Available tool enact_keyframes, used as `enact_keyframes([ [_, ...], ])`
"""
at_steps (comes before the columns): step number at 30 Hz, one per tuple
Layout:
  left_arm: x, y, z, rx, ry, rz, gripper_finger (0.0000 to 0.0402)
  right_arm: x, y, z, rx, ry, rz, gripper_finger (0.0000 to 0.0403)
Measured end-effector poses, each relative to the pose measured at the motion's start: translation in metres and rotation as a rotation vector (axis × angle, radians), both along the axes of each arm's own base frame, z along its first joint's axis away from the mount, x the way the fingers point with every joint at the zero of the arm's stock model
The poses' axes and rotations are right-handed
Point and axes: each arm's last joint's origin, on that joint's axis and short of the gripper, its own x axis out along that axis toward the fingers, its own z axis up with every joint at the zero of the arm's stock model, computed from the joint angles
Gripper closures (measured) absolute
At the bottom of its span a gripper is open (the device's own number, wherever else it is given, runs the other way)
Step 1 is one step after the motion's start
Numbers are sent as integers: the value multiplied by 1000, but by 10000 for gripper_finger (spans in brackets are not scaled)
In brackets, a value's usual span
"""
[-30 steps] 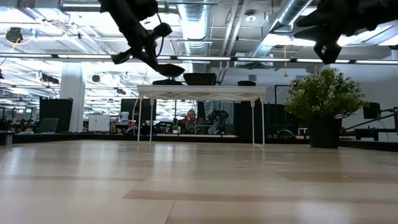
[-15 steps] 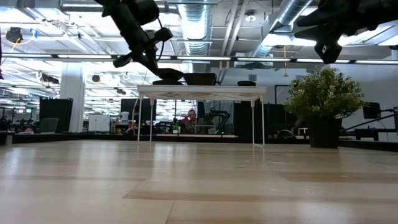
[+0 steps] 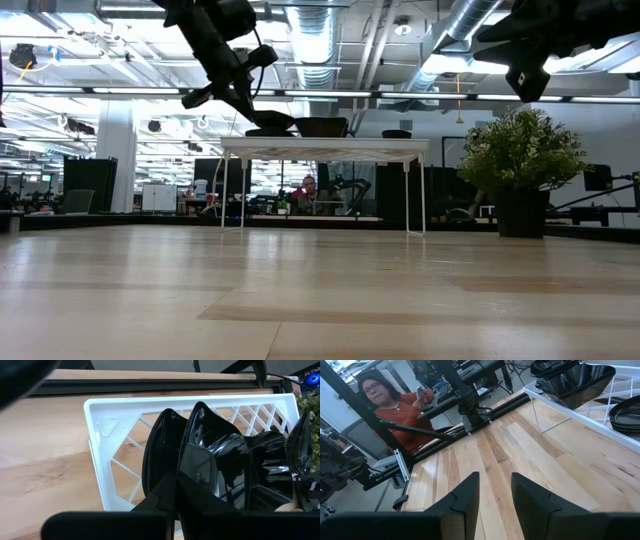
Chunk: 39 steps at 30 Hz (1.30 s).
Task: Pick & Place Mini shaped plates
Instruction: Stack the leaf-shaped plate on top of the leaf-shaped plate on the shelf, then return to Home Position
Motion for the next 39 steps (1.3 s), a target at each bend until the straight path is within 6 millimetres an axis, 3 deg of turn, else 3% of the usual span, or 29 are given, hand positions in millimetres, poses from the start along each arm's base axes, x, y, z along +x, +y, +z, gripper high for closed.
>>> enact_keyframes([
  [14, 0, 0, 0, 14, 10, -20, 325, 0, 0, 0, 0, 0, 1, 295],
  [39, -7, -1, 12, 144, 40, -212, 320, 0, 0, 0, 18, -2, -3, 295],
])
